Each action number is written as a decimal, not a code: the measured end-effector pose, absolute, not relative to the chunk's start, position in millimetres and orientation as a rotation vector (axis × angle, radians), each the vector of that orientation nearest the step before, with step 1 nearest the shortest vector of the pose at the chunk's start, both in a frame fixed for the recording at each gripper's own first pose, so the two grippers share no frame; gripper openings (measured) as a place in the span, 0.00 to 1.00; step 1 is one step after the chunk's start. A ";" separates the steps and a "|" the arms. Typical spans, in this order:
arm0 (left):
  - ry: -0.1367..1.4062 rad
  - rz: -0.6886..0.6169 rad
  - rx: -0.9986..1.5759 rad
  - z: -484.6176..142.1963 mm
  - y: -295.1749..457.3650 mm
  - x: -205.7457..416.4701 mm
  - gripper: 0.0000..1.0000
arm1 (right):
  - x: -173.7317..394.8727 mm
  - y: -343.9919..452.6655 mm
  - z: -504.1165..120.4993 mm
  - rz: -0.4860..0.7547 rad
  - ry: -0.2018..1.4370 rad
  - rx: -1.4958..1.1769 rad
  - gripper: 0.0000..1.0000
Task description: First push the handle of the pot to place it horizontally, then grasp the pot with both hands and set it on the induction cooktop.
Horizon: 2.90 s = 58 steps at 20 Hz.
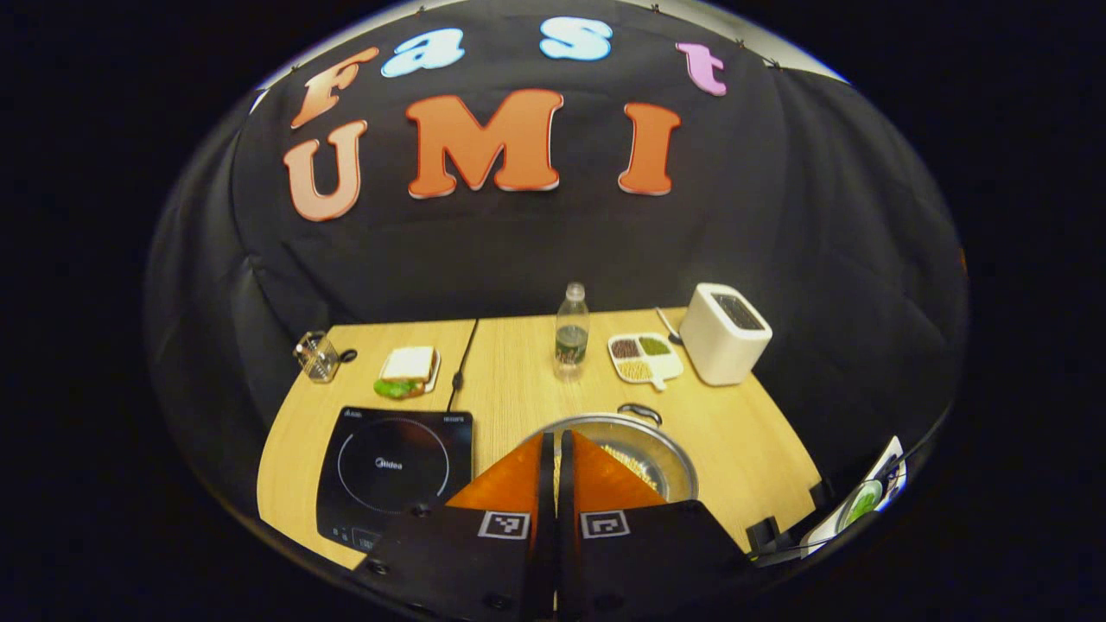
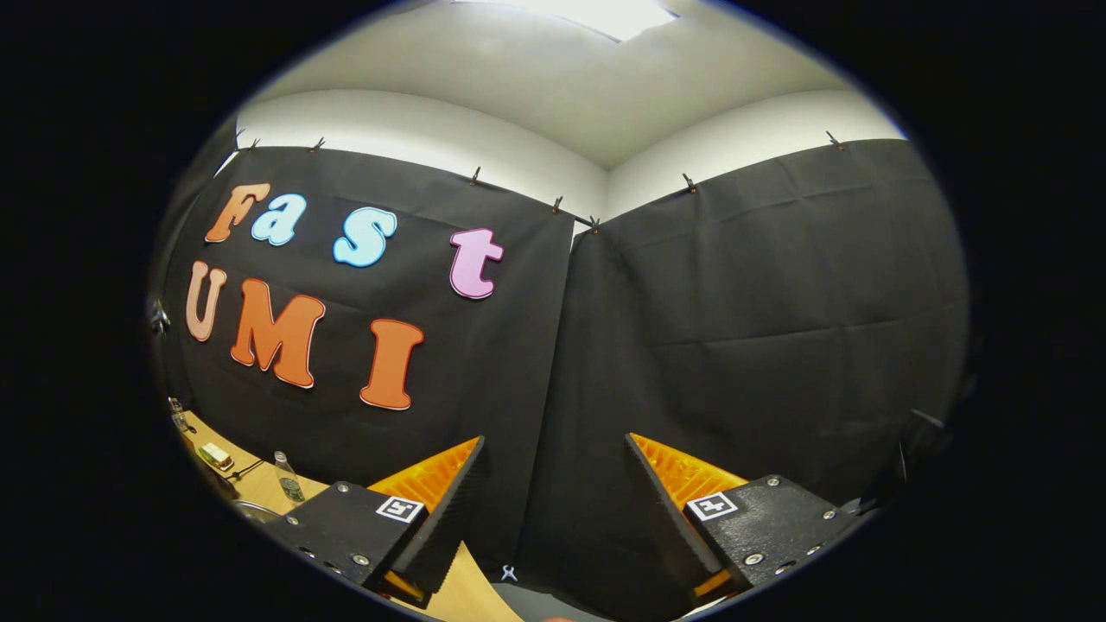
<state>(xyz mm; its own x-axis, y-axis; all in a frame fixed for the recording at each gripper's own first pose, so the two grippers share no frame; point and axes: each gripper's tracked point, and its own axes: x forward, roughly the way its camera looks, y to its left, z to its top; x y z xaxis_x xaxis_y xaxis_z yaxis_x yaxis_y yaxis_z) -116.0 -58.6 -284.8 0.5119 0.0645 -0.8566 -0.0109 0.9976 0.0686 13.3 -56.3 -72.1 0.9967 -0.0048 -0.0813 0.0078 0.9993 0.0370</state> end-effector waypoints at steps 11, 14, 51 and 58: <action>1.527 0.156 -0.085 -375.1 -88.5 -250.1 0.08 | 6.0 -69.8 -105.9 0.054 0.133 0.079 0.95; 1.596 0.199 -0.160 -389.9 -96.3 -273.8 0.08 | 3.3 -72.2 -117.5 0.070 0.160 0.097 0.95; 1.645 0.415 0.051 -493.5 21.5 -243.4 0.08 | 4.7 45.8 -117.2 0.148 0.252 0.090 0.95; 1.538 0.321 0.150 -496.7 30.4 -211.5 0.08 | 3.6 84.4 -129.1 0.225 0.300 0.083 0.95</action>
